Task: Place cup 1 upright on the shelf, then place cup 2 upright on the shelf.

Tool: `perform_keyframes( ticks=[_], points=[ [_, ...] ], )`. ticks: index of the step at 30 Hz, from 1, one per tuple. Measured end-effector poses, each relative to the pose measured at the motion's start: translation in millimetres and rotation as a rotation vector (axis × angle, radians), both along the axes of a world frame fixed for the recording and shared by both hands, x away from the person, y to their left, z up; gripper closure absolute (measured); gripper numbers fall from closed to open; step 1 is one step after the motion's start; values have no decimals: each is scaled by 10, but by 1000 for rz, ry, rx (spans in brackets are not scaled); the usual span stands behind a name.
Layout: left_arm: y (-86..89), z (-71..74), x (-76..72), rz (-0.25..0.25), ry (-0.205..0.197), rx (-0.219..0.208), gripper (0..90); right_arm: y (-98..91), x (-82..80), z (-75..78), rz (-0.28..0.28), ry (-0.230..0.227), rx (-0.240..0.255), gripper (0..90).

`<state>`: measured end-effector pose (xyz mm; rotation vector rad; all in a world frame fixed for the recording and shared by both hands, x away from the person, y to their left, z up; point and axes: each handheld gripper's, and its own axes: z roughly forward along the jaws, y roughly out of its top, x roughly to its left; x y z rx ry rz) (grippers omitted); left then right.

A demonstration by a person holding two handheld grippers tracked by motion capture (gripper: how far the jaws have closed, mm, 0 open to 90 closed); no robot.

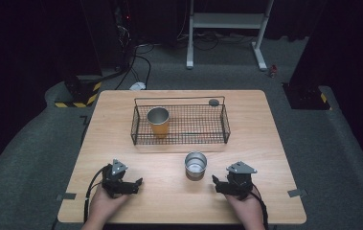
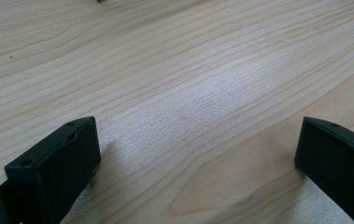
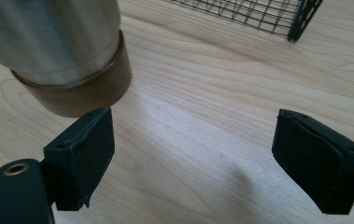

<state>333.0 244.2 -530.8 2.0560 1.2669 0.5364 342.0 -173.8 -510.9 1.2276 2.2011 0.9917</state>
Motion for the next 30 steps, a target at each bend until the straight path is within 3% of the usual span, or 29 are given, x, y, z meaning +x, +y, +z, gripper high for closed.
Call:
perform_keyframes(
  ticks=[19, 30],
  points=[
    [0, 0, -1, 1, -1, 0, 5, 150, -73, 77, 58, -17, 63, 131],
    [0, 0, -2, 2, -2, 2, 6, 257, -65, 91, 96, -36, 62, 130]
  ],
)
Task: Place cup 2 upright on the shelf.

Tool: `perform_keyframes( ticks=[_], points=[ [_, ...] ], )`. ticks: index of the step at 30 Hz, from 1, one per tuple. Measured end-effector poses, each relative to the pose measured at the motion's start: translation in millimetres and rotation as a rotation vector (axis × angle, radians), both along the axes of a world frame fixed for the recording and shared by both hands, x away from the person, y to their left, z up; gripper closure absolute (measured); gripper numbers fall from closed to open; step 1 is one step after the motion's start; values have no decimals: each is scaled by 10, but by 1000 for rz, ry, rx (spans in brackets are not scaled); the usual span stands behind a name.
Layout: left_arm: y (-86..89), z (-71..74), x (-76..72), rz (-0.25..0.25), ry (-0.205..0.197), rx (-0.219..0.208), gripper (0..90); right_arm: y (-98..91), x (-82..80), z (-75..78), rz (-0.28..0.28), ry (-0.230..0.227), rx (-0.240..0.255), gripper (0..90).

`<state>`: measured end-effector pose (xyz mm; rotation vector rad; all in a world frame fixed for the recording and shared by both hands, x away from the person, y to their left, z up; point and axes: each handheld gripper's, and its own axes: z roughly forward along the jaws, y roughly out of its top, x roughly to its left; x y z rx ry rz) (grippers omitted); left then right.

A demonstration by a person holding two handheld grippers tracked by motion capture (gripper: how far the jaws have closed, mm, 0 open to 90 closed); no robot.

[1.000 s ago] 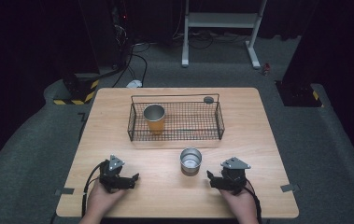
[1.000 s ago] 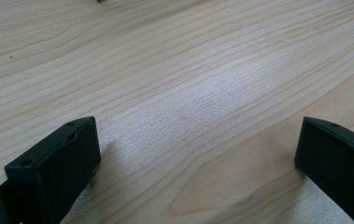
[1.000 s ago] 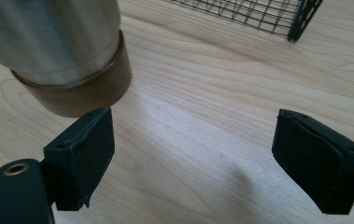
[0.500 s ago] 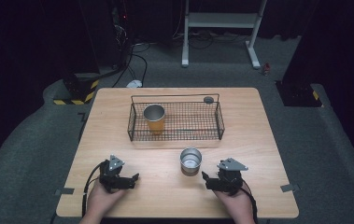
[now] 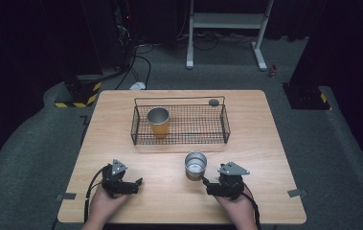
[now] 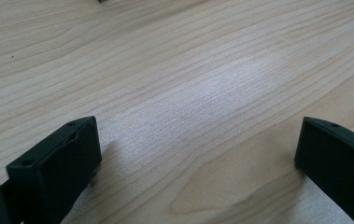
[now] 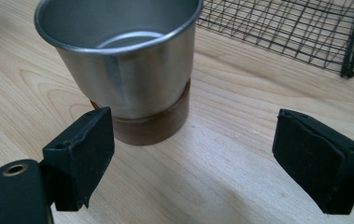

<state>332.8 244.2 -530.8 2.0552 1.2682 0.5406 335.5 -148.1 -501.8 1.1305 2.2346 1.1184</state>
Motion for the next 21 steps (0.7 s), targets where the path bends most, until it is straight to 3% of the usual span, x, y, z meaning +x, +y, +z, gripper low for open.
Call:
perform_keyframes(
  ticks=[21],
  points=[
    [-1, -1, 0, -1, 0, -1, 6, 223, 48, 22, 72, -4, 67, 130]
  ],
)
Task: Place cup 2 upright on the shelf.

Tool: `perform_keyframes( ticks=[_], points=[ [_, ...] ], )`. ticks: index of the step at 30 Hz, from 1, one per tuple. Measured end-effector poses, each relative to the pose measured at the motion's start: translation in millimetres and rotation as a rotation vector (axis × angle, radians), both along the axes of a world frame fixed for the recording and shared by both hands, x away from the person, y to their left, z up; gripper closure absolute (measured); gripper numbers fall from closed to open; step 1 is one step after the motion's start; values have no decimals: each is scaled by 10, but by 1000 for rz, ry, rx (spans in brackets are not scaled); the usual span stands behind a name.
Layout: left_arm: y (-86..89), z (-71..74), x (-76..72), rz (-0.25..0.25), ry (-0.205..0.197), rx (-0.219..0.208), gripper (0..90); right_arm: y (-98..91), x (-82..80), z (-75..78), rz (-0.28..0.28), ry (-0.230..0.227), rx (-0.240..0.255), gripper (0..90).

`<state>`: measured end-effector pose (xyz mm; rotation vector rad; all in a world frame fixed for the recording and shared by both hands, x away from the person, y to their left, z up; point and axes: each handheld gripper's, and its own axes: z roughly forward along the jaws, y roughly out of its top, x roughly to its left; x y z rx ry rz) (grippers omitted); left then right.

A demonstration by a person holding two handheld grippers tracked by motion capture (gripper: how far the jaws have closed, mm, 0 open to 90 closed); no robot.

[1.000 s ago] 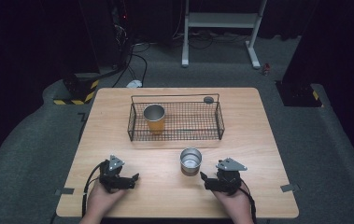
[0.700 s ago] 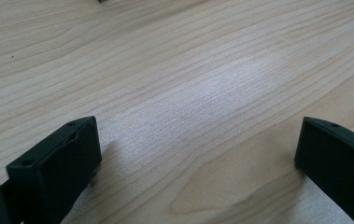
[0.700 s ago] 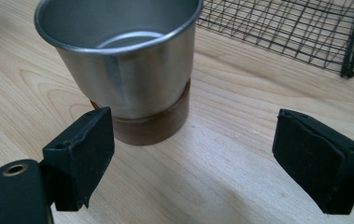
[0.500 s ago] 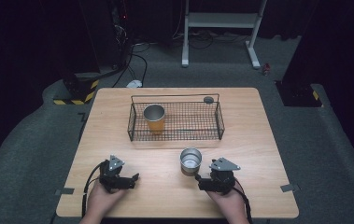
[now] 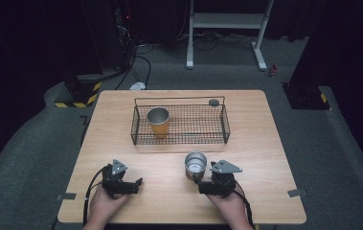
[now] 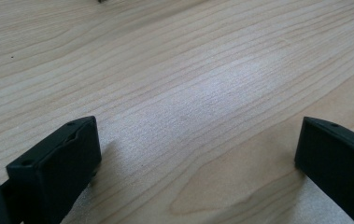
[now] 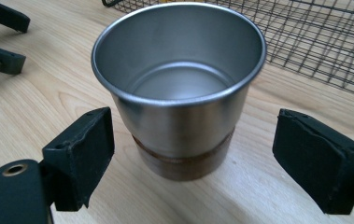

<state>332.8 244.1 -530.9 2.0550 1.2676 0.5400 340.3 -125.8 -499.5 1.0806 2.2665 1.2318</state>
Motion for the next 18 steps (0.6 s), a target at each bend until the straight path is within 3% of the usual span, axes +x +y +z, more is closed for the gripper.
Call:
perform_keyframes(
  ticks=[18],
  points=[
    [-7, 1, -11, 7, -2, -2, 17, 195, 162, -45, 24, -24, -7, 131]
  ],
)
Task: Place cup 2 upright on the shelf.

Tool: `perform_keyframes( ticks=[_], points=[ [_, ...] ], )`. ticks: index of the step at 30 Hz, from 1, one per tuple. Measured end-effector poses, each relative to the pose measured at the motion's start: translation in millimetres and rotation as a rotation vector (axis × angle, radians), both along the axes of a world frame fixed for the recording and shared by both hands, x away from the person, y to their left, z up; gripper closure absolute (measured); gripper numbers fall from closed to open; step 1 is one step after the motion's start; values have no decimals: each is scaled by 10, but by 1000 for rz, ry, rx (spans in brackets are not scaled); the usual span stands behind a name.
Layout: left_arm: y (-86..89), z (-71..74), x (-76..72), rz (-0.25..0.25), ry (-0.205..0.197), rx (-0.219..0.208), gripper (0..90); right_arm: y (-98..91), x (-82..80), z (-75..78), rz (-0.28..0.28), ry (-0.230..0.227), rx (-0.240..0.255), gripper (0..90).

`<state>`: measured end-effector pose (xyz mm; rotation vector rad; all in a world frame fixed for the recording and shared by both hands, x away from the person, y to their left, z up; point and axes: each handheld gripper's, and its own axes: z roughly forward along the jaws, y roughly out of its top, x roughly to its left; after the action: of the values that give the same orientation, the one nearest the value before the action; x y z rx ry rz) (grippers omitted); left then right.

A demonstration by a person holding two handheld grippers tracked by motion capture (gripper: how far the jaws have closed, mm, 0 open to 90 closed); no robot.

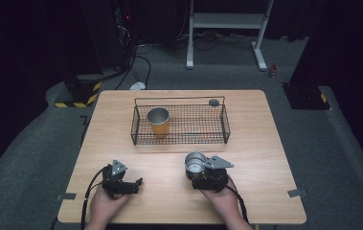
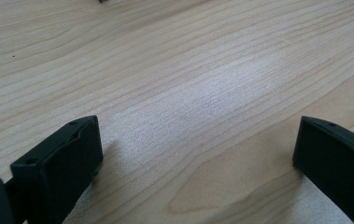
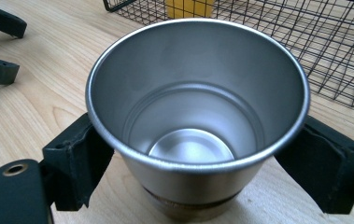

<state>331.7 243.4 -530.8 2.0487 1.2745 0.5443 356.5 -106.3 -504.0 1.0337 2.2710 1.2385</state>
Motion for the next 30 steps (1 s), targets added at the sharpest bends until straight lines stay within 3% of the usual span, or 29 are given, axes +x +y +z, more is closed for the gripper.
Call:
perform_keyframes(
  ticks=[14, 30],
  points=[
    [-2, 0, 0, 2, 0, -1, 18, 70, 84, -9, 23, -29, 14, 171],
    [-8, 4, -21, 1, -10, -4, 50, 57, 50, 26, 9, -45, 8, 183]
  ],
)
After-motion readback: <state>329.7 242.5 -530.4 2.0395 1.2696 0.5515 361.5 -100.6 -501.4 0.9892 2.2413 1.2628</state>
